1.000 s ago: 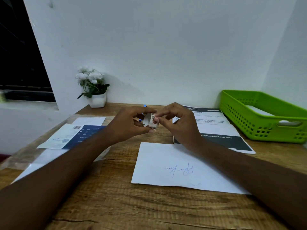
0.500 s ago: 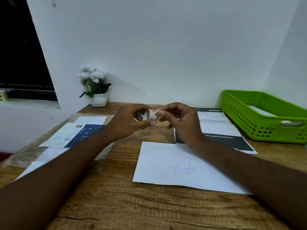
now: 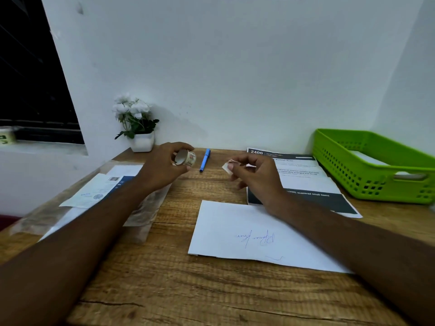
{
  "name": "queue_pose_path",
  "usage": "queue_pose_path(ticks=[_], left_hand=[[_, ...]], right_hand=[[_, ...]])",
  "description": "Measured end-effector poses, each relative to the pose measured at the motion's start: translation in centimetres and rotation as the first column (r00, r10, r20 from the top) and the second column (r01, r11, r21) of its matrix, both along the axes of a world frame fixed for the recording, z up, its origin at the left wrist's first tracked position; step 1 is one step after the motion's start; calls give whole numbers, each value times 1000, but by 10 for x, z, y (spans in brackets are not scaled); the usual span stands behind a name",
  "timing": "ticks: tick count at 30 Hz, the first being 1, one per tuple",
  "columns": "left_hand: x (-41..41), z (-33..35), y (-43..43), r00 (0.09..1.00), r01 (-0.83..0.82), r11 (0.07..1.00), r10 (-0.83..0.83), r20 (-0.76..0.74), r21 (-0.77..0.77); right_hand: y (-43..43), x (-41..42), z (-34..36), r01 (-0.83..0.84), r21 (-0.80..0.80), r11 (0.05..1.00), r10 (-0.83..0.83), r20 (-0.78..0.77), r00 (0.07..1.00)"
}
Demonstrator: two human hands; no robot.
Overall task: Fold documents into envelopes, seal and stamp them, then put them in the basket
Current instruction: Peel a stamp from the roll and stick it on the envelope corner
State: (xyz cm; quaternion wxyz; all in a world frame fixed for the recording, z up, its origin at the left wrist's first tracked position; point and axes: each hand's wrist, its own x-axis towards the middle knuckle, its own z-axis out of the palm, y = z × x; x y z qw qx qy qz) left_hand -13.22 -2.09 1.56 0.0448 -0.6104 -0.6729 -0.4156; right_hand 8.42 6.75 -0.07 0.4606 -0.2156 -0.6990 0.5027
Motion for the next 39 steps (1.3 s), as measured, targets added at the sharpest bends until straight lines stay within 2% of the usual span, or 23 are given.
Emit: queue_pose_path(ticks=[4, 8, 13, 18, 27, 31, 33, 35, 37, 39], left_hand=[[-10, -3, 8, 999, -40, 999, 40, -30, 2], [-25, 0, 25, 982, -116, 992, 107, -156, -49], [-33, 11, 44, 950, -263, 940, 212, -231, -216], [-43, 11, 57, 930, -290, 892, 177, -322, -347], [-52, -3, 65, 900, -362, 877, 240, -364, -316], [-39, -5, 63, 841, -454, 861, 328, -431, -230], [-24, -1, 61, 846, -415, 906, 353, -400, -77], [-3, 4, 53, 912, -261, 962, 271, -308, 75], [25, 10, 36, 993, -50, 993, 61, -104, 108], [52, 13, 19, 970, 175, 982, -185, 161, 74]], right_hand=[[-1, 1, 1, -12, -75, 997, 11, -10, 1000], [-2, 0, 1, -29, -89, 996, 29, -3, 1000], [-5, 1, 2, -37, -80, 996, 37, 2, 999], [-4, 1, 2, -43, -104, 994, 44, 9, 999], [-5, 0, 4, -27, -162, 986, 26, -7, 1000], [-4, 2, 5, 47, -141, 989, -48, -5, 999], [-4, 4, 6, 26, -203, 979, -34, -35, 999], [-4, 4, 7, 3, -259, 966, -21, -66, 998], [-4, 4, 8, 0, -292, 956, -26, -86, 996], [-4, 5, 10, 10, -289, 957, -37, -88, 995]])
